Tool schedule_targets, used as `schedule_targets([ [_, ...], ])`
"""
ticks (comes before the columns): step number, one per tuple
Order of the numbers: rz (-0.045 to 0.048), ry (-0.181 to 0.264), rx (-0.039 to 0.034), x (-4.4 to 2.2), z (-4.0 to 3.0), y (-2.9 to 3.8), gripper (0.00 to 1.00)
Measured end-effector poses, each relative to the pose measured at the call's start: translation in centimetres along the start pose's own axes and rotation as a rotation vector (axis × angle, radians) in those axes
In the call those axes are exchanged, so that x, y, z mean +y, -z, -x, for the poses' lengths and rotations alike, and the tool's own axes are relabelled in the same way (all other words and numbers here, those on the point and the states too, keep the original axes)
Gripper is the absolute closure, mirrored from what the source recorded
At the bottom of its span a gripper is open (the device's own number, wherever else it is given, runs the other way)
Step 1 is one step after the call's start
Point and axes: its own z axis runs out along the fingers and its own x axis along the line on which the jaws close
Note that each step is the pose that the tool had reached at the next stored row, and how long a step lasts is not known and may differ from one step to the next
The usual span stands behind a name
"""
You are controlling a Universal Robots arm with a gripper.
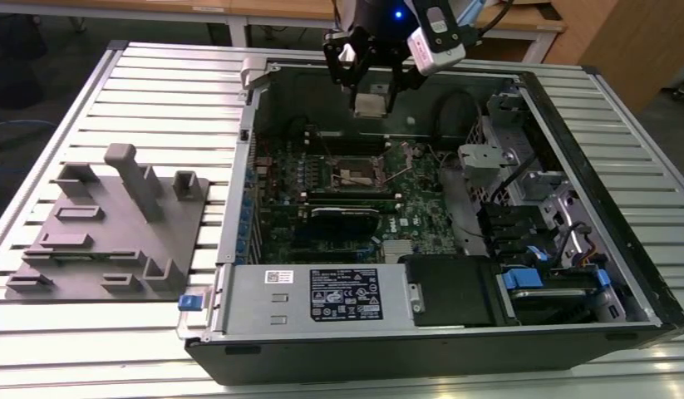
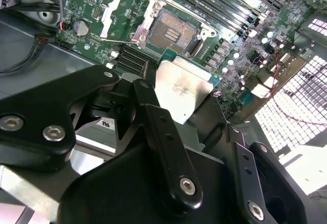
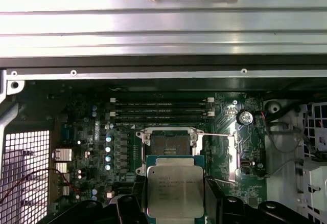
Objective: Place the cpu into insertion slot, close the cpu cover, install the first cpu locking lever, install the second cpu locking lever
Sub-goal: 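Place the cpu into insertion slot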
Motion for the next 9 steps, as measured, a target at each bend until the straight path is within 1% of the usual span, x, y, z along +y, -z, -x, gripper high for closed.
schedule_targets([
  [6, -0.0002, 0.000, 0.0001, -0.03, 0.01, -0.29, 0.46],
  [9, -0.0002, 0.000, 0.0001, -0.03, 0.01, -0.32, 0.46],
])
